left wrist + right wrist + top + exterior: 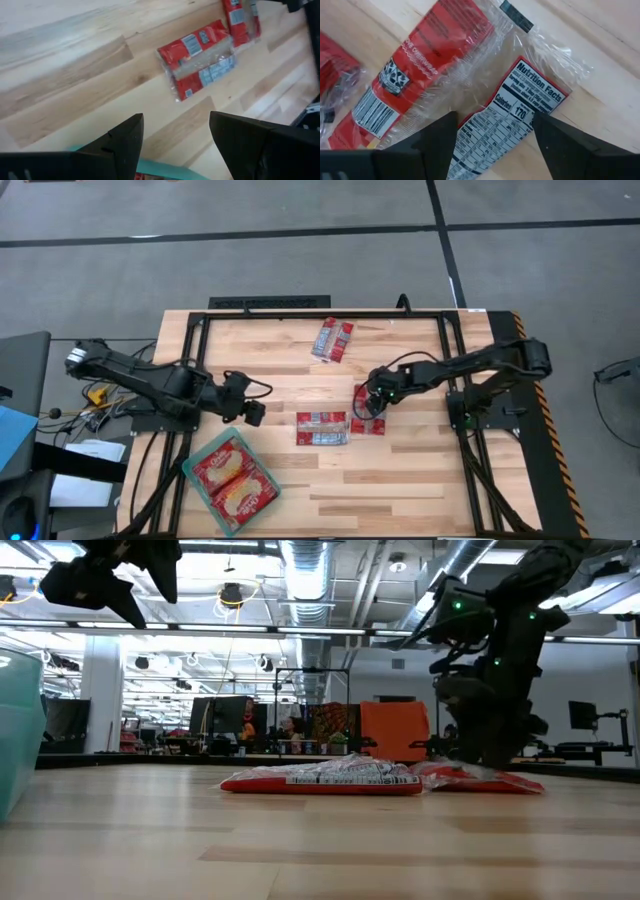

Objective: Sort popcorn bags into baskets
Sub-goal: Put the red popcorn bag into the green bin

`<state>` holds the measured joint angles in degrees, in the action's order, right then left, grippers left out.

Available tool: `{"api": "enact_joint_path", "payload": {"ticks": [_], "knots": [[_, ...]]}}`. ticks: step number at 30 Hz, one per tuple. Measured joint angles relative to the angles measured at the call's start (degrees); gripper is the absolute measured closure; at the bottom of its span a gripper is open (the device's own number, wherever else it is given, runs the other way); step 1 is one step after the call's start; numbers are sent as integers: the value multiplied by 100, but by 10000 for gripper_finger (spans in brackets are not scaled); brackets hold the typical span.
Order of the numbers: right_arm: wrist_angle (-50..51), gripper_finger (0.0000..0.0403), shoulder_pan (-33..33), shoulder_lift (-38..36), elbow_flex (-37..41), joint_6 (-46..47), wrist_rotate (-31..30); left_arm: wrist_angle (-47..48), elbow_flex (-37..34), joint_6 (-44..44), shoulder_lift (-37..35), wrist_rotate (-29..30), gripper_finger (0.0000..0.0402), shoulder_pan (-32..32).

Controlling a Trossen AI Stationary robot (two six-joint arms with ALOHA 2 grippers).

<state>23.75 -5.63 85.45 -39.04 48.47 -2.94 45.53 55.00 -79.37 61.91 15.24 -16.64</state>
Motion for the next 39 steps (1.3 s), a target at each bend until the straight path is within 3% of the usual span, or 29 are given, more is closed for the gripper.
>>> {"api": "enact_joint_path", "payload": {"ticks": [6,13,15,18,22,26,35,39], "knots": [[-9,108,-17,62,-12,256,-23,11,0,26,8,27,187,131],[365,107,-57,-589,10,338,-303,9,0,202,8,206,187,198],[367,107,-143,-737,10,-160,-406,8,0,288,8,255,187,244],[224,107,-308,-795,10,-1713,-288,6,0,395,8,132,187,360],[148,107,-734,-682,4,-3587,346,7,0,537,8,-43,187,521],[165,107,-1194,-331,4,-4739,925,8,0,546,8,-181,187,662],[-213,113,-1634,598,-49,-5324,1614,6,0,544,6,-135,187,780],[-241,153,-1499,632,-53,-5184,1486,6,0,544,7,21,187,776]]}}
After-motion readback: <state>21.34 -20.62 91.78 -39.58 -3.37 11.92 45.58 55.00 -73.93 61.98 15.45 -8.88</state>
